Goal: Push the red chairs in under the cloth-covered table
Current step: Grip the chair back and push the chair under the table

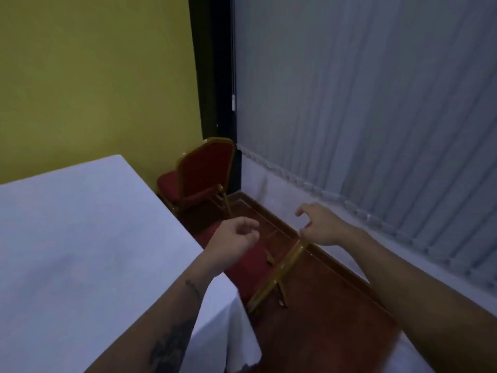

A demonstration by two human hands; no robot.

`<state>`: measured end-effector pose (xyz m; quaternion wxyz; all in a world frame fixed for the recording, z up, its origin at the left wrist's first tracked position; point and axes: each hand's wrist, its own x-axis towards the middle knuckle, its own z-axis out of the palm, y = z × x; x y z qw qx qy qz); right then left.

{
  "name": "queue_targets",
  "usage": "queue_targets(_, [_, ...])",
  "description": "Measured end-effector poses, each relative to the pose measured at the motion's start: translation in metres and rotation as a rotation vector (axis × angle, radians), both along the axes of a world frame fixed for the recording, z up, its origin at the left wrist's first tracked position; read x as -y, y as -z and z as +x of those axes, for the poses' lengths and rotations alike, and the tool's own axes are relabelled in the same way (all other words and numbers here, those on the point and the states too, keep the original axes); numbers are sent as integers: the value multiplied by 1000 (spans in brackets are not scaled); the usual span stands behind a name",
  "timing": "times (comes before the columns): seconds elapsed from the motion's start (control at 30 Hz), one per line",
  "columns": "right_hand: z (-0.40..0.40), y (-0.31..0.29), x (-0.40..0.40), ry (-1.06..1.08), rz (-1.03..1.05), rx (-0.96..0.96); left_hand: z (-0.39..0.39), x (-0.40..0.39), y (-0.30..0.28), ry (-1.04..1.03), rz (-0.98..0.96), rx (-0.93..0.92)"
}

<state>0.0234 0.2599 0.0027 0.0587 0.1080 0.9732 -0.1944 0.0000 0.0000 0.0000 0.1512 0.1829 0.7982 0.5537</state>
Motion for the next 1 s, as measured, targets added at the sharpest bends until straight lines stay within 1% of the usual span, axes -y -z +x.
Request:
queue_targets(0.13, [8, 19, -24, 55, 32, 43, 3, -45, 30, 32, -79, 37])
queue_targets(0.3, [-9, 43, -52, 96, -153, 74, 1, -93, 61, 137, -250, 116])
queue_targets(0.37, [-17, 48, -59, 183, -312, 114, 0, -104, 72, 123, -311, 110])
queue_targets(0.47, [-25, 55, -53, 340, -659, 153, -2, -111, 81, 116, -415, 56])
queue_targets(0.5, [-29, 60, -49, 377, -743, 140, -2, -111, 84, 133, -453, 59])
queue_targets(0.53, [-34, 65, -45, 414, -773, 113, -2, -110, 86, 158, -507, 71])
queue_targets(0.6, [-43, 73, -40, 492, -712, 62, -2, -108, 92, 186, -601, 103])
queue_targets(0.67, [-50, 79, -39, 572, -684, 20, -4, -105, 97, 188, -620, 134])
queue_targets(0.77, [-63, 82, -41, 655, -797, -16, -13, -110, 97, 222, -600, 129])
queue_targets(0.87, [-75, 81, -46, 709, -820, -12, -27, -119, 93, 259, -627, 130])
queue_targets(1.0, [-89, 83, -48, 778, -867, -31, -44, -124, 89, 303, -622, 180])
